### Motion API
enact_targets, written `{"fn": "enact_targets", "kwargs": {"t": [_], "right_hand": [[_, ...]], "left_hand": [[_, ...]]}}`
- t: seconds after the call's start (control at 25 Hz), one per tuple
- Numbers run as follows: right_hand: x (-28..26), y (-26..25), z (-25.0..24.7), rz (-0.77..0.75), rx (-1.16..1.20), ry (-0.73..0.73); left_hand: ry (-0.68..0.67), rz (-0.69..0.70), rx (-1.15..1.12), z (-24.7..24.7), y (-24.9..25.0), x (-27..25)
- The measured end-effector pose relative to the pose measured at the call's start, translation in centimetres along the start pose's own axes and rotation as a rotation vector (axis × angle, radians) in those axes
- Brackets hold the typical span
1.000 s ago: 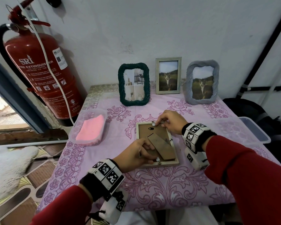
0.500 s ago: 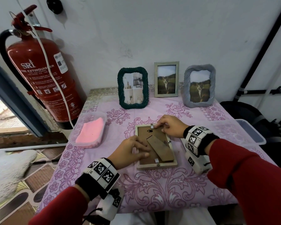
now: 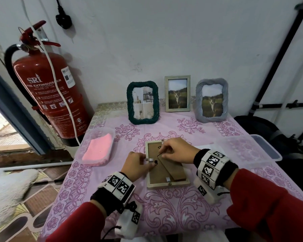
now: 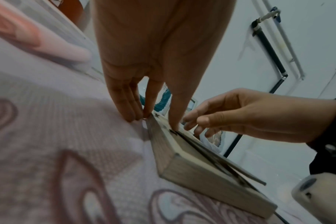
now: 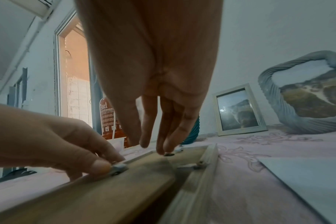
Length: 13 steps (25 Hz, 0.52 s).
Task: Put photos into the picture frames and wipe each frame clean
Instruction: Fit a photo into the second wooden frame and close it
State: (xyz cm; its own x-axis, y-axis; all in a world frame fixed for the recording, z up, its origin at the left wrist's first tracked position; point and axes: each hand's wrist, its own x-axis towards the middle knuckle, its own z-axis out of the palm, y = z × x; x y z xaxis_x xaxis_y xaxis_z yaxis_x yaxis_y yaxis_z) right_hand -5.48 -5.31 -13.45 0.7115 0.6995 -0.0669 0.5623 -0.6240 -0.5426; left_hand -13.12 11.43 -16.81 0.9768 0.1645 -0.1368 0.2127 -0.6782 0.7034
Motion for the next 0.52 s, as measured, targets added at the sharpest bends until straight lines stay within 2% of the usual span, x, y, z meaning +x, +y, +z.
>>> {"fn": "enact_targets", "kwargs": {"t": [0.12, 0.28, 0.52], "right_hand": [[-0.6, 0.2, 0.3, 0.009, -0.036, -0.044], [-0.9, 0.0, 0.6, 0.033, 0.009, 0.025], [-1.2, -1.2, -0.7, 0.056, 0.122, 0.28]], "left_hand": [[0.025, -0.014, -0.153, 0.2, 0.0, -0.3], [0.111, -0.03, -0.402, 0.4, 0.9, -0.9], [0.183, 0.005, -0.754, 0.2, 3.3, -1.5]]}}
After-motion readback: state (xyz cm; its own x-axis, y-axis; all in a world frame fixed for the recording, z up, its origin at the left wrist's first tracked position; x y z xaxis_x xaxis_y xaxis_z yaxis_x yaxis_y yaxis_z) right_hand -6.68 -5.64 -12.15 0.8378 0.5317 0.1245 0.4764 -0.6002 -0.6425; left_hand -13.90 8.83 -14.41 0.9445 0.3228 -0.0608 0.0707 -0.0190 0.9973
